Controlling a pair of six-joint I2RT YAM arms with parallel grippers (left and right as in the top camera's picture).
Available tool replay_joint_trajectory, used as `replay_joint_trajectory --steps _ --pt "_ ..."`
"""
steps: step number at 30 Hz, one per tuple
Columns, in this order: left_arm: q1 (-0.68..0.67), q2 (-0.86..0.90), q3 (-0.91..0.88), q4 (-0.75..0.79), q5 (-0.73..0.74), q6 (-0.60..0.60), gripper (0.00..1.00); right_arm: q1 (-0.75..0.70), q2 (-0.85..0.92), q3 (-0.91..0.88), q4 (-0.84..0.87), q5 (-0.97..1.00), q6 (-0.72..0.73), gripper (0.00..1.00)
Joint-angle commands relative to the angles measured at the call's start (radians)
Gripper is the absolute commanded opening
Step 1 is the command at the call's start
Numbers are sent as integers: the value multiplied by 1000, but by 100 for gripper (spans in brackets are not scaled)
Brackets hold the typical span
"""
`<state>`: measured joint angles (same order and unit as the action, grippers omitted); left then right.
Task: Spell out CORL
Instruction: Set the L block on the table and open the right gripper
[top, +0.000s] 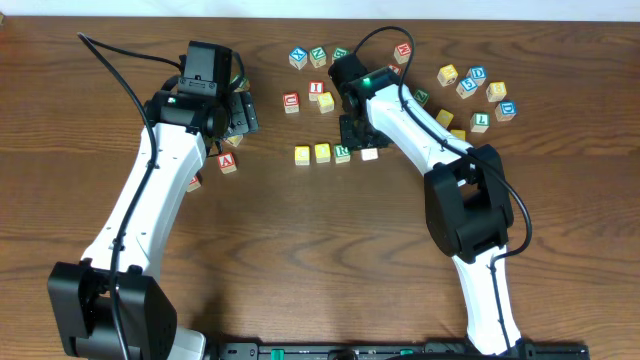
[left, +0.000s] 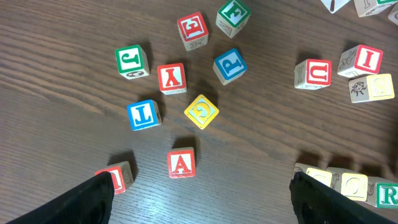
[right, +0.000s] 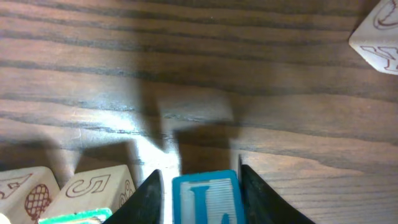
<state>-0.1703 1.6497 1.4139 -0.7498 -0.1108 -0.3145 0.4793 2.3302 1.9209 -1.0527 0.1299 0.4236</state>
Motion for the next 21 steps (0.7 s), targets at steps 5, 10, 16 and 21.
replay_joint_trajectory --steps 5,10,16,21 --pt "3 11 -2 3 -3 -5 89 6 11 -6 8 11 2 56" --pt "2 11 -2 7 -3 -5 89 6 11 -6 13 11 2 56" --pt "2 11 -2 7 -3 -5 89 6 11 -6 13 11 2 33" --pt "2 11 -2 10 -3 -5 89 6 11 -6 13 11 2 15"
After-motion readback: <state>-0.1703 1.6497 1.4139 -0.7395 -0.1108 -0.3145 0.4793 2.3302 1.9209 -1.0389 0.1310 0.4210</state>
